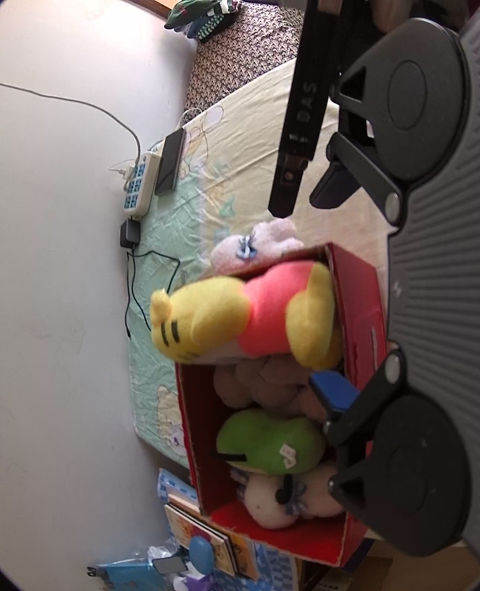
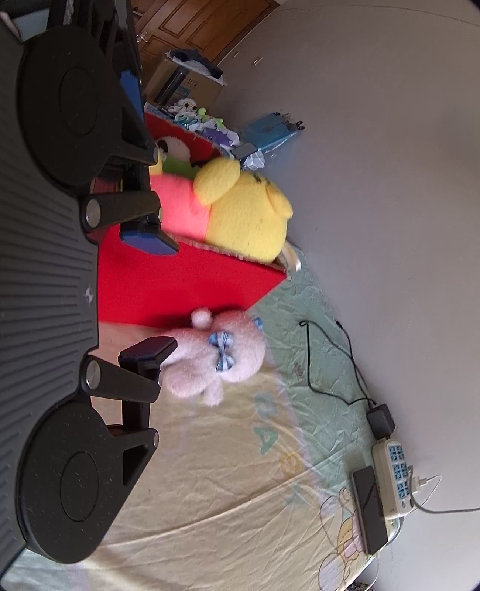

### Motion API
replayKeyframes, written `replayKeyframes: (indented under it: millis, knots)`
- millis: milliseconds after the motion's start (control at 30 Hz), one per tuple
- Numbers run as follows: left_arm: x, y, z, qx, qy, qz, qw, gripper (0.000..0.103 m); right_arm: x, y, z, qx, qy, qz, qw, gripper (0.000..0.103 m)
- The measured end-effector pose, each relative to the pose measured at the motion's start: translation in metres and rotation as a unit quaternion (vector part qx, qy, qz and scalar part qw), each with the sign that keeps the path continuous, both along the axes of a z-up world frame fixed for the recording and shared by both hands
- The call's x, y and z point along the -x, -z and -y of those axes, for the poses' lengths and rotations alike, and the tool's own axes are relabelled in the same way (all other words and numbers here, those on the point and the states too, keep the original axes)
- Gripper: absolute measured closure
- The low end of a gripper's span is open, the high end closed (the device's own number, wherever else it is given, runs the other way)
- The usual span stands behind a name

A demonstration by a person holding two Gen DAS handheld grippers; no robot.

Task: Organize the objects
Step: 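Move the right gripper back to the white bunny with blue bow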

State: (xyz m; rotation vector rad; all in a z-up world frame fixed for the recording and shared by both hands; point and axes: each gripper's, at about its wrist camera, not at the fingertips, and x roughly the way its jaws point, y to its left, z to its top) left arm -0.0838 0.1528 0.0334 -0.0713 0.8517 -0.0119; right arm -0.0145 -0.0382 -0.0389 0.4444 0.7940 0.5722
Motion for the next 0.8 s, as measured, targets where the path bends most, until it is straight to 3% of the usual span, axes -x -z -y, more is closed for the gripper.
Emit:
replayKeyframes:
  millis: [300,533,767,800]
  knots:
    - [0.005,0.007,0.024,0.019,0.02,-0.001,0.9996,0.008,-0.032,0.041,0.008,0.041,-0.006,-0.03,0.999,0.05]
    - [0.007,0.017,0.024,0.032,0.013,-0.021,0.9992,0.008,-0.064,0.07,0.005,0.035,-0.004,-0.06,0.998,0.051]
    - [0.01,0.035,0.022,0.047,0.005,-0.044,0.9979,0.008,-0.084,0.084,-0.006,0.028,-0.01,-0.065,0.997,0.057]
    - [0.01,0.038,0.022,0.046,0.002,-0.05,0.9977,0.009,-0.085,0.085,-0.007,0.025,-0.013,-0.063,0.998,0.062]
